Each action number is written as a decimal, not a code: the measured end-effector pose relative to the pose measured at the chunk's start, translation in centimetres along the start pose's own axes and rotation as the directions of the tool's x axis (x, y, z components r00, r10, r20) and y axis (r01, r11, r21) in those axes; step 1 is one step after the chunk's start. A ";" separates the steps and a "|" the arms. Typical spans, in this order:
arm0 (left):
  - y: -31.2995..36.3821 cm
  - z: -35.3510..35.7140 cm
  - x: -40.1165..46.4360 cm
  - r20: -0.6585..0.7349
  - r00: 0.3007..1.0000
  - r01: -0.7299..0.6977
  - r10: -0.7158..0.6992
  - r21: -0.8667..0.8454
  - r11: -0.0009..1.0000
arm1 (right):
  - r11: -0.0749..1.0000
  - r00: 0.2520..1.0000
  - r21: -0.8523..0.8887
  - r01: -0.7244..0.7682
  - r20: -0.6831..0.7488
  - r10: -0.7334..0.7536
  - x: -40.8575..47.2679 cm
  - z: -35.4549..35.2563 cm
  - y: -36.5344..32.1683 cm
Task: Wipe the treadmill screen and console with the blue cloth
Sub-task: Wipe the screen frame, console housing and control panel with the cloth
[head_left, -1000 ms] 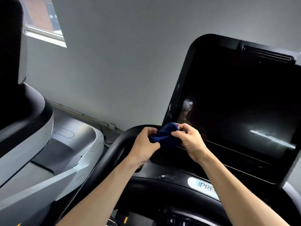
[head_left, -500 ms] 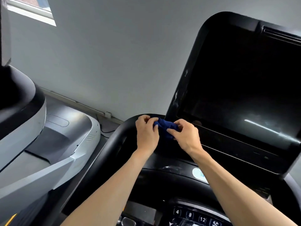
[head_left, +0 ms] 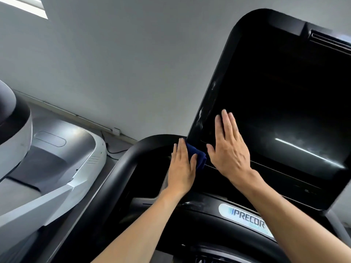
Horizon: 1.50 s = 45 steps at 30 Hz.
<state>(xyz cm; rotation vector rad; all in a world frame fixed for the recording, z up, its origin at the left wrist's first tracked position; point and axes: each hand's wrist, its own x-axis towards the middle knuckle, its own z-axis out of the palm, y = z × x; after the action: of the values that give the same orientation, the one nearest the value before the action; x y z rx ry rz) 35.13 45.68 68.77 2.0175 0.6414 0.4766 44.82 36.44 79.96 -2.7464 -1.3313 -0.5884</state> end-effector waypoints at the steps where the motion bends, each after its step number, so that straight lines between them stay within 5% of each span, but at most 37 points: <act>1: 0.1 0.0 0.3 -0.012 1.000 -0.028 0.028 0.003 1.000 | 0.998 0.999 -0.058 0.026 0.046 -0.024 1.1 -0.3 0.4; 5: 1.2 -0.6 2.7 -0.084 0.985 -0.156 0.153 -0.029 0.987 | 0.965 0.987 -0.250 0.072 0.157 -0.033 4.9 -1.3 1.8; 10: 0.9 -1.0 3.6 -0.176 0.966 -0.218 0.190 -0.158 0.963 | 0.958 0.973 -0.251 0.138 0.217 -0.083 5.5 -0.8 3.0; 16: 0.1 0.5 3.3 -0.306 0.875 -0.391 0.375 0.010 0.921 | 0.958 0.924 -0.193 0.213 0.358 -0.133 6.5 -1.0 3.7; 27: 0.3 0.2 4.9 -0.290 0.833 -0.470 0.471 0.078 0.879 | 0.966 0.915 -0.168 0.198 0.384 -0.121 6.7 -1.2 3.3; 36: 3.6 -0.9 7.3 -0.311 0.856 -0.427 0.412 0.019 0.904 | 0.963 0.916 -0.196 0.185 0.389 -0.097 6.8 -1.7 2.9; 45: -0.6 -0.8 3.1 -0.274 0.856 -0.435 0.439 0.077 0.897 | 0.963 0.906 -0.199 0.183 0.414 -0.087 6.7 -2.0 2.5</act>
<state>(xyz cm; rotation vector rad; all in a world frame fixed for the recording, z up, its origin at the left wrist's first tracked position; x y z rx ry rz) 36.92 48.37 68.86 2.1268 0.3437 1.0538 49.85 39.51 84.45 -3.1091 -1.6414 -0.1926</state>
